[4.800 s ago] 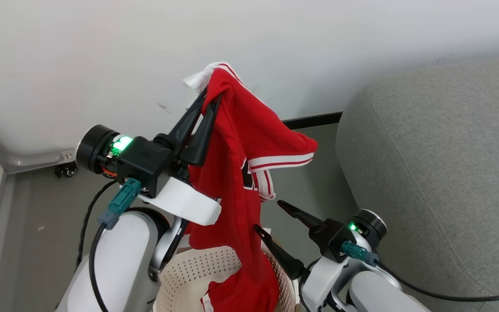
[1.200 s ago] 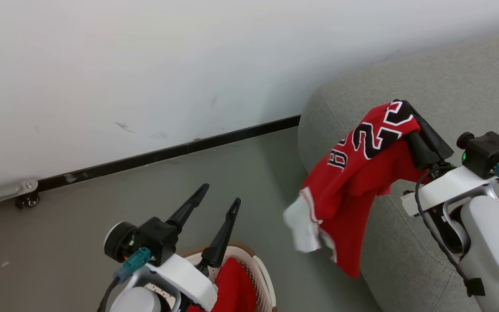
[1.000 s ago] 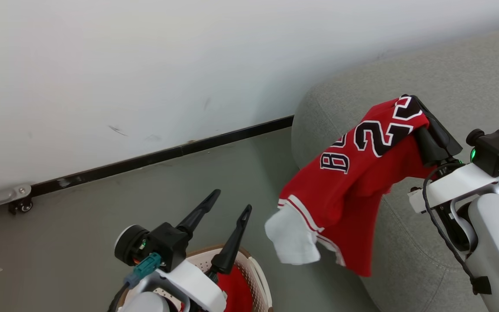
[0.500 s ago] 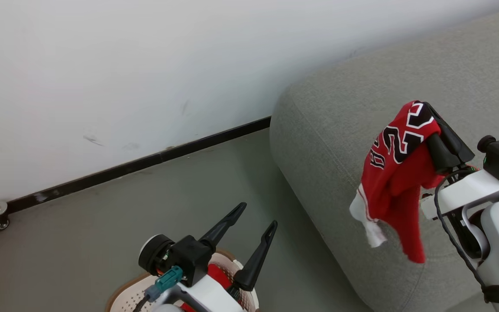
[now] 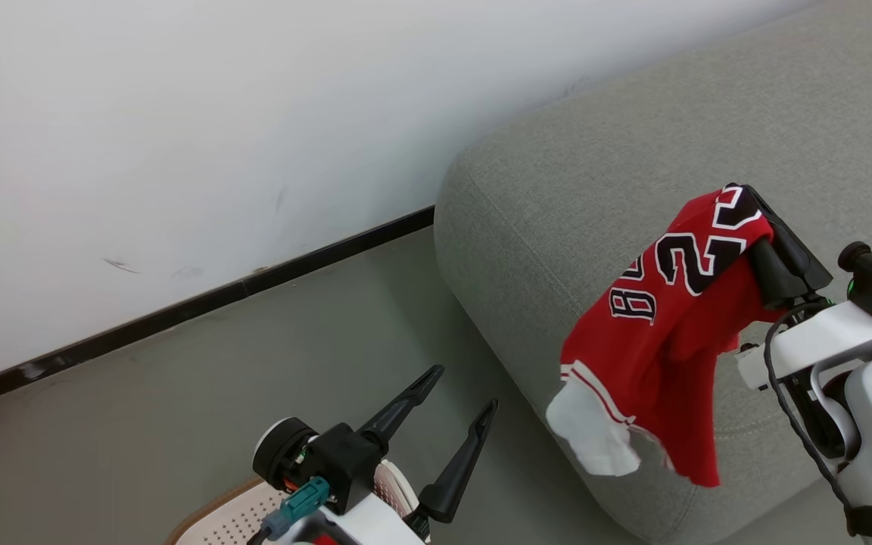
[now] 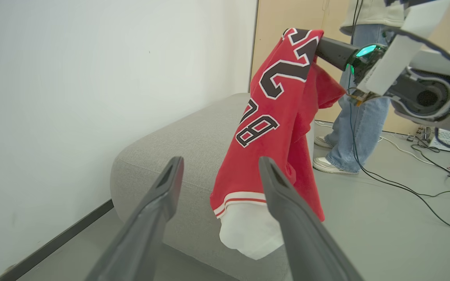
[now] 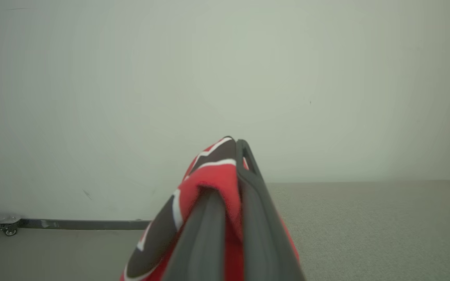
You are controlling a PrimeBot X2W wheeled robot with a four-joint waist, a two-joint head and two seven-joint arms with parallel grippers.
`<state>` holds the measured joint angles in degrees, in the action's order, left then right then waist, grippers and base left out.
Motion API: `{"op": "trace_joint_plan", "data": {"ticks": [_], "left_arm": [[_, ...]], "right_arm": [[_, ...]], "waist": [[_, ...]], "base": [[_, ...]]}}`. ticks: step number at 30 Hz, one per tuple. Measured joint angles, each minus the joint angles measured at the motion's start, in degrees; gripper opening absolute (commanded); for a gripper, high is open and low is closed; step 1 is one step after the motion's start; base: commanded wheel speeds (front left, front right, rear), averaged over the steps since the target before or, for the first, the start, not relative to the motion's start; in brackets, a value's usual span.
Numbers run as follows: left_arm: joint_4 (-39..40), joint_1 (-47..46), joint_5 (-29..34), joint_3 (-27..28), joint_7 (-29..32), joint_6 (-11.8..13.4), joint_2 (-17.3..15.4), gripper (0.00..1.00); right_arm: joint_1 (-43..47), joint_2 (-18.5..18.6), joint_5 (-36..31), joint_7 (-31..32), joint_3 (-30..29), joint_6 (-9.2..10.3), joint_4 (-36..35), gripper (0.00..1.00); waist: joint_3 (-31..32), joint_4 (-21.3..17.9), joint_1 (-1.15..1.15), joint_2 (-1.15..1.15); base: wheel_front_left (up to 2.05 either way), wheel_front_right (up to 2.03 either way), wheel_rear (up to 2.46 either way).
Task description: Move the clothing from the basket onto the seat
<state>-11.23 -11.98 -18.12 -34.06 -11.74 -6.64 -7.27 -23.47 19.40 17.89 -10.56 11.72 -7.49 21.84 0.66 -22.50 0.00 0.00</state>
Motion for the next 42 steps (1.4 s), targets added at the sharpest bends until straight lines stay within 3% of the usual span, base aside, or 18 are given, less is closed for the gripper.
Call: {"op": "trace_joint_plan", "data": {"ticks": [12,32,42], "left_arm": [[0.8,0.1,0.7,-0.8,0.7,0.0,-0.6,1.0],[6.0,-2.6,3.8,-1.4,3.2,0.4,-1.7,1.0],[8.8,-4.3,4.8,-1.8,4.9,0.4,-2.6,1.0]], "right_arm": [[-5.4,1.5,1.8,3.5,-4.1,0.0,3.5,0.0],[-23.2,11.7,0.2,7.4,-16.5,0.0,11.8,0.0],[-25.5,13.1,-2.1,7.5,-18.5,0.0,15.6,0.0]], "waist": [[-2.0,-0.1,0.0,0.0],[-8.9,2.4,0.0,0.0],[-13.2,4.3,0.0,0.0]], "base": [[0.0,0.0,0.0],[0.0,0.0,0.0],[0.0,0.0,0.0]]}}
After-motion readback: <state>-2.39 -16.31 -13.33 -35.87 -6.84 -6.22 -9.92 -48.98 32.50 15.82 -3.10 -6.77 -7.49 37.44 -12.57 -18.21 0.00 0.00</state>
